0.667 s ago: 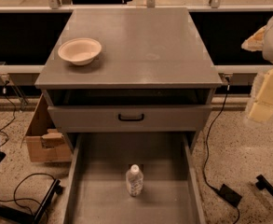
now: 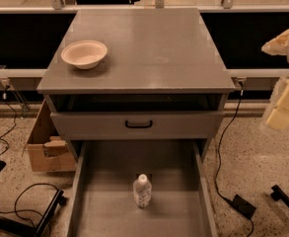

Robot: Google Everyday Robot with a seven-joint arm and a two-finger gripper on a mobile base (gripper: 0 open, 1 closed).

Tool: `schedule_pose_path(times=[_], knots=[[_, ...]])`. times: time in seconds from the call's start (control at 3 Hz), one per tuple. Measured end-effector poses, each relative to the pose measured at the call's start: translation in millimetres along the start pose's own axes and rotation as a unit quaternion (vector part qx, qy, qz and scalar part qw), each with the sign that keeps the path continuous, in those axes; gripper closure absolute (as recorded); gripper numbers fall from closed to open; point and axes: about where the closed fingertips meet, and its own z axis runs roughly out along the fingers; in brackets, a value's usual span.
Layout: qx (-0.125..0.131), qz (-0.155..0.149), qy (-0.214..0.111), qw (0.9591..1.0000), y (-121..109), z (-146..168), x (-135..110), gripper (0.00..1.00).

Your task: Pick blue plastic bottle from middle drawer and place on counter

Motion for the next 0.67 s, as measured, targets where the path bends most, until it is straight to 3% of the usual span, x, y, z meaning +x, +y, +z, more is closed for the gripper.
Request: schedule_pose_path(times=[0.33, 0.67], knots=[[-0.007, 0.022, -0.074, 0.997, 9, 33, 22, 0.0], [-0.016, 0.044, -0.157, 0.9864, 27, 91, 47, 0.0]])
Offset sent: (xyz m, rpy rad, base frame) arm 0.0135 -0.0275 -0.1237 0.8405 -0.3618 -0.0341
